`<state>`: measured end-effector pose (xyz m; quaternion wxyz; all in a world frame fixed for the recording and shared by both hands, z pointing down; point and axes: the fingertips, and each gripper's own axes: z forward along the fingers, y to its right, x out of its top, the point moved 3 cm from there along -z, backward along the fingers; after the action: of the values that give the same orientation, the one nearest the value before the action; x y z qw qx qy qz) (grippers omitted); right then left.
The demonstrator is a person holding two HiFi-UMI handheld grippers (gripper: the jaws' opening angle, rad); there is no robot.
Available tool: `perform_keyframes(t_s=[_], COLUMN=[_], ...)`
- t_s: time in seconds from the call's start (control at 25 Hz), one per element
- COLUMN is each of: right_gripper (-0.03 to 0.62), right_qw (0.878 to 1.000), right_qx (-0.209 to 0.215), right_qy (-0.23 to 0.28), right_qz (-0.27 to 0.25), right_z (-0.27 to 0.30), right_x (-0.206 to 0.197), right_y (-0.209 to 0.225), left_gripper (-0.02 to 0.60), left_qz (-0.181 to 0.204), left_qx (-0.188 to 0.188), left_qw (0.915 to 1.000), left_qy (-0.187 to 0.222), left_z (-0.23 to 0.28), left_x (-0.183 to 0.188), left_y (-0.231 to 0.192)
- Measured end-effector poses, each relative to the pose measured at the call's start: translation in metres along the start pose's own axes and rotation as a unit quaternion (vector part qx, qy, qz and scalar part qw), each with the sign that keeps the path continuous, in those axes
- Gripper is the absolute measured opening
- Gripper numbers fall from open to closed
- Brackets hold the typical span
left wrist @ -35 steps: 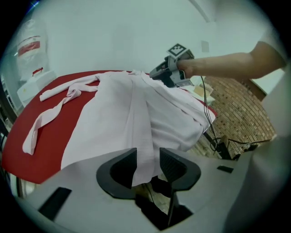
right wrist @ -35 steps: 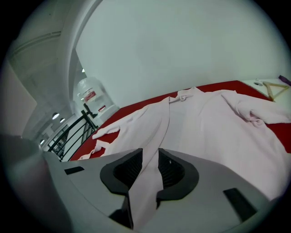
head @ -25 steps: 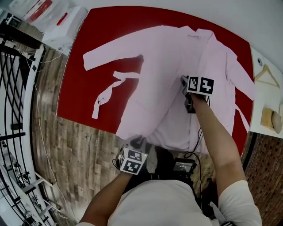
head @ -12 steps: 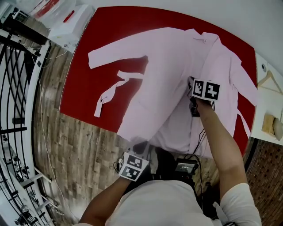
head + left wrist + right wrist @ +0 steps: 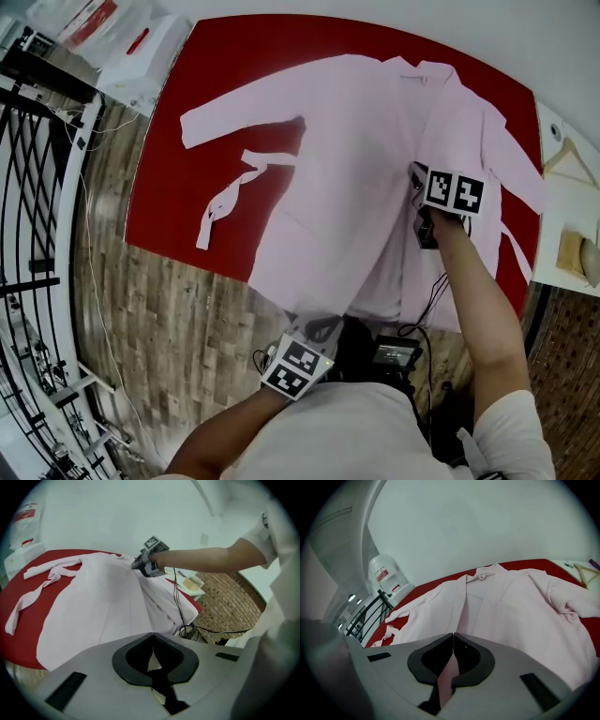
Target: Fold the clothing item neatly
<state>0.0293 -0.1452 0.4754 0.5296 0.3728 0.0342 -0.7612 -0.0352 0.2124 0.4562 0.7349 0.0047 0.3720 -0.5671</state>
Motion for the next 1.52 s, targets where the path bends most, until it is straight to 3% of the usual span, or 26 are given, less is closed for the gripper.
perform_keyframes(t_s=[0.24, 0.6, 0.72, 0.84, 0.92, 1.2, 1.52], right_gripper=[0.020, 0.020, 0.021, 0.023, 0.023, 0.023, 0.023], right_qw=[1.000, 0.999, 0.999, 0.999, 0.999, 0.999, 0.998], right_qx=[-0.012, -0.020, -0.027, -0.033, -0.037, -0.034, -0.029], right_qy=[-0.003, -0.013, -0.019, -0.021, -0.019, -0.017, -0.021], right_qz=[-0.011, -0.021, -0.025, -0.029, -0.031, -0.032, -0.050], right_z=[-0.003, 0.006, 0.010, 0.010, 0.009, -0.002, -0.016], right_x=[-0.001, -0.009, -0.012, -0.013, -0.012, -0.016, -0.035], right_y=[0.011, 0.022, 0.026, 0.030, 0.034, 0.034, 0.006], left_gripper=[0.009, 0.009, 0.014, 0.101, 0.110, 0.112, 0.114], left_qz=[0.000, 0.003, -0.015, -0.033, -0.045, -0.091, -0.166], left_qx=[-0.035, -0.045, -0.054, -0.057, -0.056, -0.037, 0.025], left_qw=[0.9993, 0.9984, 0.9971, 0.9966, 0.9966, 0.9952, 0.9850], left_qy=[-0.009, -0.034, -0.052, -0.050, -0.039, -0.001, 0.041], left_z=[0.016, 0.043, 0.048, 0.045, 0.039, 0.011, -0.027], left_x=[0.003, -0.006, -0.015, -0.019, -0.020, -0.030, -0.058], left_y=[0.019, 0.021, 0.020, 0.015, 0.009, -0.023, -0.088])
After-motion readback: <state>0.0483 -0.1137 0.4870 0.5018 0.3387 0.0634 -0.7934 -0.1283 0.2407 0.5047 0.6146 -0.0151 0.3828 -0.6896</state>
